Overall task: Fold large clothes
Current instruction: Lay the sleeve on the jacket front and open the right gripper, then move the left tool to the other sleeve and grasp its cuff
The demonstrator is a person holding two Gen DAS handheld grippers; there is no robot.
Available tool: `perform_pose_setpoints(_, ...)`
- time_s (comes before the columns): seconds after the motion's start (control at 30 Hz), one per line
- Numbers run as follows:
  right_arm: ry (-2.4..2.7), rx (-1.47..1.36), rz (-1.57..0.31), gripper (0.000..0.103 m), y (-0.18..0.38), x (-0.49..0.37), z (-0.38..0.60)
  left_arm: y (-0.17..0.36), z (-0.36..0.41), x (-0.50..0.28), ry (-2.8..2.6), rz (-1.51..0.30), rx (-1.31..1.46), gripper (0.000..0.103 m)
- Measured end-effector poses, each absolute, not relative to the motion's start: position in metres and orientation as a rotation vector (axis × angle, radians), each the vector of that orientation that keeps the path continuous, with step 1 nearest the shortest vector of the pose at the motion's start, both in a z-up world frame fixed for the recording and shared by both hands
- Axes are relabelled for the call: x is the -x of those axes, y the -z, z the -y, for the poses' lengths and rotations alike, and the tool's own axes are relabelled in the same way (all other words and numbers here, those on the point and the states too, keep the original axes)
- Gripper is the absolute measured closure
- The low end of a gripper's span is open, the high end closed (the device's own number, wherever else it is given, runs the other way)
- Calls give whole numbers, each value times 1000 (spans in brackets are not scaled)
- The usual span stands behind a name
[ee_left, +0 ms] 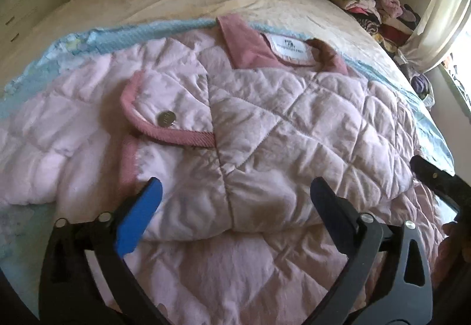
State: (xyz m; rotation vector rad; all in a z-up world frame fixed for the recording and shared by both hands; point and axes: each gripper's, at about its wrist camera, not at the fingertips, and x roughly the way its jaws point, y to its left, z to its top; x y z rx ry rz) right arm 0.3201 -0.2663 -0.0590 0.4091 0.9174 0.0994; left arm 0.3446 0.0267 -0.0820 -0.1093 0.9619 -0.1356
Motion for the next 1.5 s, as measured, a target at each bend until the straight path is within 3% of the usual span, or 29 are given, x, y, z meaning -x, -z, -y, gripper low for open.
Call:
perform_pose_setpoints(0.03, -106, -405, -909, 25, 55, -319, 266, 78, -28, -342, 123, -955, 100, 9)
perform_pose_setpoints(0.1, -126, -402, -882, 4, 43, -313, 262, 68, -33, -335, 116, -946, 107, 9)
perform_pose_setpoints(0.47, -215, -366, -798, 4, 0, -289, 221, 37, -79, -315, 25, -885, 188, 9)
perform_pose_setpoints(1.5, -462, -264, -735, 4, -71, -299, 72, 12, -221, -283, -281, -787, 310, 9)
